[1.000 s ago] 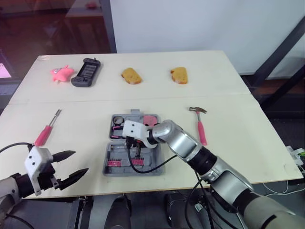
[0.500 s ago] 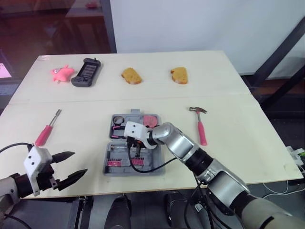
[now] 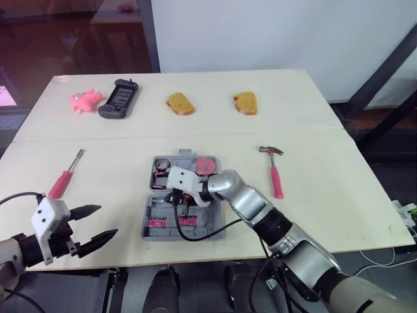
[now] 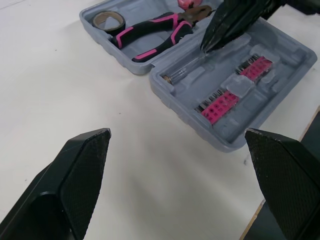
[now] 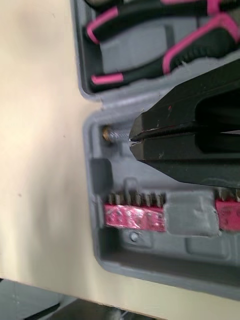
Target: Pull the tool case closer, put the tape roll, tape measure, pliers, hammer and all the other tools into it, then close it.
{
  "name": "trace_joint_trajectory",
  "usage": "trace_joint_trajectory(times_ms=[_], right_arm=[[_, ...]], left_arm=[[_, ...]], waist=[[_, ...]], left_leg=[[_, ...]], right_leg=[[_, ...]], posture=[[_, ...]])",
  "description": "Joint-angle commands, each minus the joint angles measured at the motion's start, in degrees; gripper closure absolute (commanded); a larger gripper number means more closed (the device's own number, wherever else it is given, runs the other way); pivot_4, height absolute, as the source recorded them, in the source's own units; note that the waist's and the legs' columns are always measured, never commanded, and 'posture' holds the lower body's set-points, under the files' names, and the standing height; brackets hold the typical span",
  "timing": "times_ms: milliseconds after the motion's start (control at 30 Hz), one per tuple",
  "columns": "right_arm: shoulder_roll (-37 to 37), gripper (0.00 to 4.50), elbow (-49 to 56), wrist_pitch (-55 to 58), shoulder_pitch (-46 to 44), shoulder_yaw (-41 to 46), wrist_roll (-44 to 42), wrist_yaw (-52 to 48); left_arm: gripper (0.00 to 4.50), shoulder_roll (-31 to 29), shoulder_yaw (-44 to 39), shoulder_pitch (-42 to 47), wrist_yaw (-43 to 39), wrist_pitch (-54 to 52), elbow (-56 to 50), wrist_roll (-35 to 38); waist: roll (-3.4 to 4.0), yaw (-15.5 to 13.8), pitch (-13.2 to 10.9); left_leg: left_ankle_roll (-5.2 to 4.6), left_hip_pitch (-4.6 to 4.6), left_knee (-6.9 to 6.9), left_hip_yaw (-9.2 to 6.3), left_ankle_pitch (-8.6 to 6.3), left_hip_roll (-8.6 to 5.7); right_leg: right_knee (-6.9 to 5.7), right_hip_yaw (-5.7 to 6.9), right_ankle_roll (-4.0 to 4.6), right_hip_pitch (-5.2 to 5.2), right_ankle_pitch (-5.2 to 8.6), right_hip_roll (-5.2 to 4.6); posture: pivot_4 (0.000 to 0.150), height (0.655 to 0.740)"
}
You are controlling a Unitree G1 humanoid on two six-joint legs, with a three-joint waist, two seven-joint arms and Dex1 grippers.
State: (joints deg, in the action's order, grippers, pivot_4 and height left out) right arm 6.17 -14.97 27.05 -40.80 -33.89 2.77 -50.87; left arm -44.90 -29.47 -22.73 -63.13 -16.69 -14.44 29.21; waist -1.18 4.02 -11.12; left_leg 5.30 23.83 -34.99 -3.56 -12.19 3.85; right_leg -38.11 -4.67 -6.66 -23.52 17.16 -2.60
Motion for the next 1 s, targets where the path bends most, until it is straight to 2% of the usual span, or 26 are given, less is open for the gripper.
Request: trace_joint_trajectory(times_ms=[33, 300, 533, 767, 1000], right_arm=[[-0.5, 4.43, -1.2, -2.0, -0.2, 0.6, 0.9, 0.9], [-0.5, 4.43, -10.6, -6.8, -0.6, 1.4, 2.7, 2.1], [-0.6, 4.43, -14.0, -9.3, -0.3, 1.3, 3.1, 1.1], [-0.8, 4.43, -10.3, -11.0, 0.5, 5.0, 0.3, -0.1], [3.2, 4.43, 2.2, -18.2, 1.4, 12.4, -1.7, 2.8]], left_arm=[[0.0, -0.7, -0.7, -0.1, -0.3, 0.8, -0.1, -0.1], [0.0, -0.5, -1.0, -0.7, -0.3, 1.0, -0.6, -0.2], [0.0, -0.5, -0.6, -0.3, -0.4, 1.2, -0.2, -0.3], [0.0, -1.4, 1.4, 3.6, -1.1, 2.0, 3.0, -1.4], [0.0, -2.5, 2.2, 8.2, -2.5, 2.5, 6.5, -1.0]], waist=[[0.0, 0.0, 0.0], [-0.01, 0.0, 0.0], [0.0, 0.0, 0.0], [0.0, 0.0, 0.0], [0.0, -0.1, 0.0]], left_leg=[[0.0, 0.0, 0.0, 0.0, 0.0, 0.0], [0.0, -0.1, 0.01, 0.0, 0.0, 0.0], [0.0, -0.31, 0.04, 0.01, 0.0, 0.0], [0.0, -0.32, 0.04, 0.0, 0.0, 0.0], [0.0, -0.29, 0.05, 0.01, 0.0, 0.0]], right_leg=[[0.0, 0.0, 0.0, 0.0, 0.0, 0.0], [0.0, 0.0, 0.0, 0.09, 0.0, 0.0], [0.01, -0.01, 0.02, 0.28, 0.02, 0.0], [0.01, 0.0, 0.01, 0.31, 0.01, 0.0], [-0.01, -0.01, -0.02, 0.27, 0.0, 0.0]], posture=[[0.15, 0.74], [0.15, 0.74], [0.15, 0.74], [0.15, 0.74], [0.15, 0.74]])
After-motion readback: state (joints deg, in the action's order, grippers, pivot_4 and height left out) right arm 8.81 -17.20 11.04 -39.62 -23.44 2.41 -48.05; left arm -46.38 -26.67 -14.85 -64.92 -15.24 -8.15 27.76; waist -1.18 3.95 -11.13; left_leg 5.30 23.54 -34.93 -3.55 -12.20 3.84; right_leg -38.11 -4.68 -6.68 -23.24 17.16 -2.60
